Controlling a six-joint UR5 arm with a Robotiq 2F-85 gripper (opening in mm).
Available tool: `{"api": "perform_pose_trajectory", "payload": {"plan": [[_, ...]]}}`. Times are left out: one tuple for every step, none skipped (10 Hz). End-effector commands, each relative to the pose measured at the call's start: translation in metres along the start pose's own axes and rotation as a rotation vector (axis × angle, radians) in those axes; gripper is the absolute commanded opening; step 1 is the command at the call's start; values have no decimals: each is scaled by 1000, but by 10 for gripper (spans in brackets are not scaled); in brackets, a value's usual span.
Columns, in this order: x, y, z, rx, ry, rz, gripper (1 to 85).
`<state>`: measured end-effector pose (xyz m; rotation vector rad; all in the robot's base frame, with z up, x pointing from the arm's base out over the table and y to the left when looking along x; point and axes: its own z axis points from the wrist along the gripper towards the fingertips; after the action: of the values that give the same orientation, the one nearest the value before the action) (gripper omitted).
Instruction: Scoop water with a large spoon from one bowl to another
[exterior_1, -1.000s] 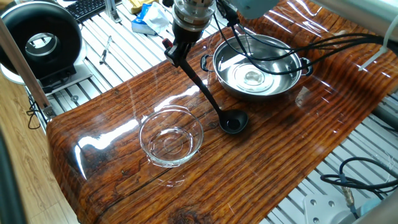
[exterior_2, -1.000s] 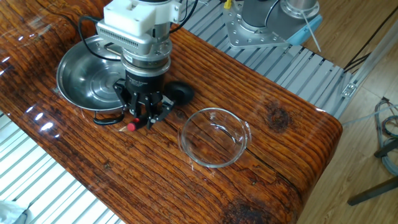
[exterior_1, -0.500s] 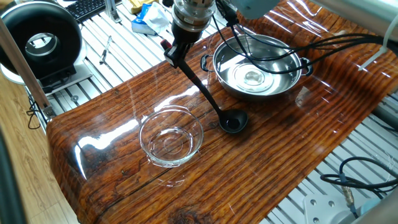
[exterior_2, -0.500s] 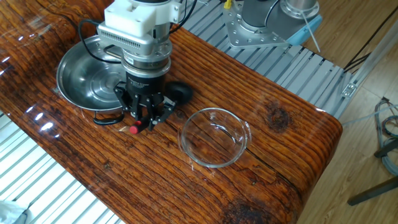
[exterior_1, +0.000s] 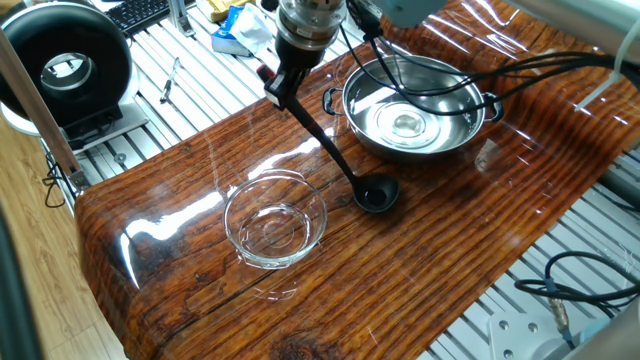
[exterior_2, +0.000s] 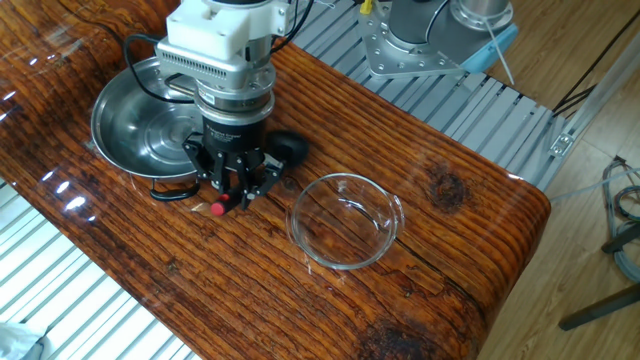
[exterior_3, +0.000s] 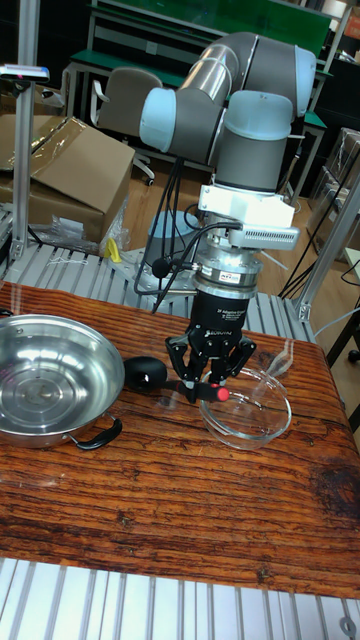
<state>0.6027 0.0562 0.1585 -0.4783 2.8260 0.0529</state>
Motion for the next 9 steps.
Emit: {"api": "perform_pose_trajectory", "payload": {"plan": [[0,2,-3,-13,3,8,250],[0,1,-3,-10,4,10,260],[1,1,-3,-10,4,11,263],[0,1,-3,-9,1,7,270],[1,1,-3,-10,4,-2,290],[2,1,-2,-13,3,-3,307],[2,2,-2,-17,1,-2,320],[2,2,-2,-17,1,-2,323],[2,3,-2,-19,1,-2,330]]}}
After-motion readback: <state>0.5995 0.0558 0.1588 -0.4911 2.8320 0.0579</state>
